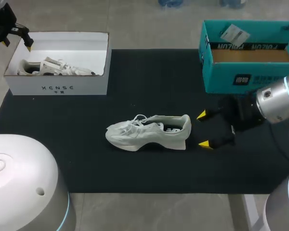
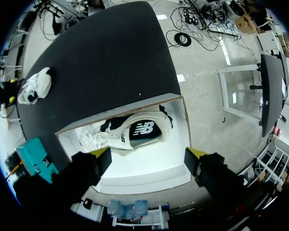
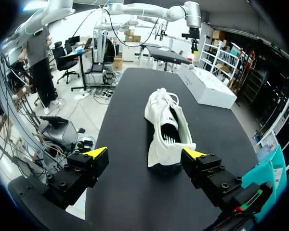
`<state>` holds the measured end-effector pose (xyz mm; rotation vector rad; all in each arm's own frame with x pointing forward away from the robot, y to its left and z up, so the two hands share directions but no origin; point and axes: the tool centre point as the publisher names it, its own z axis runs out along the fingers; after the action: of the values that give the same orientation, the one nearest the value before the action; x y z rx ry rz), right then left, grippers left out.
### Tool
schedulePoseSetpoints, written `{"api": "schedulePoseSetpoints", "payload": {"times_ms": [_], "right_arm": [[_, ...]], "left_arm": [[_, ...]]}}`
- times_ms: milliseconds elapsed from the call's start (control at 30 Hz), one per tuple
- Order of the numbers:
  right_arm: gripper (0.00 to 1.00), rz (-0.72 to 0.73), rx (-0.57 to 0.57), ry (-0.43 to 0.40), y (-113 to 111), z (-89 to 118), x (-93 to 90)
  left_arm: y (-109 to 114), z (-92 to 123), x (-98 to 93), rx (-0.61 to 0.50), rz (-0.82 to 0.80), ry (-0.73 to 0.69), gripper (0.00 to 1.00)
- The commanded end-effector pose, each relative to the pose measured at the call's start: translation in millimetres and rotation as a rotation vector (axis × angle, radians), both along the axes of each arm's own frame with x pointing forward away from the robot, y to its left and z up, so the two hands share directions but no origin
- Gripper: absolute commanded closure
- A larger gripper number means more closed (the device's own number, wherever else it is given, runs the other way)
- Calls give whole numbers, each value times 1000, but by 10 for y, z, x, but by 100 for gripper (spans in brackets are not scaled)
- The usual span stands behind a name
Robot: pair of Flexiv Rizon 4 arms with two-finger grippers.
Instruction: Take the shoe out of the shoebox, open the shoe tongue, remove and reinsert the insole, then place the shoe into the shoebox
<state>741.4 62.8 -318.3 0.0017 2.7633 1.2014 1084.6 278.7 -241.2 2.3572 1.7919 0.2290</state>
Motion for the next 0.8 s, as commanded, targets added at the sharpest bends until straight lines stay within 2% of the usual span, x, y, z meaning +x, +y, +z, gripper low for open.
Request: {"api": "schedulePoseSetpoints", "payload": {"times_ms": [33,200,267,300,367,567,800], "right_arm": [[0,-10,18,11,-75,-61,90],[0,22,49,-49,-173,-90,167],[0,79,117,-150,-218,-120,193],[0,88,121,-141,-249,-158,207],[0,123,170,-189,-289,-227,235],[0,168,239,-170,-331,-391,332],[0,178,253,-155,-298,-476,403]], "left_arm": [[1,5,-5,2,-1,-1,0],[1,5,-5,2,-1,-1,0],[1,5,-5,2,-1,-1,0],[1,5,-5,2,-1,-1,0],[1,5,-5,2,-1,-1,0],[1,5,-5,2,-1,-1,0],[1,5,-5,2,-1,-1,0]]}}
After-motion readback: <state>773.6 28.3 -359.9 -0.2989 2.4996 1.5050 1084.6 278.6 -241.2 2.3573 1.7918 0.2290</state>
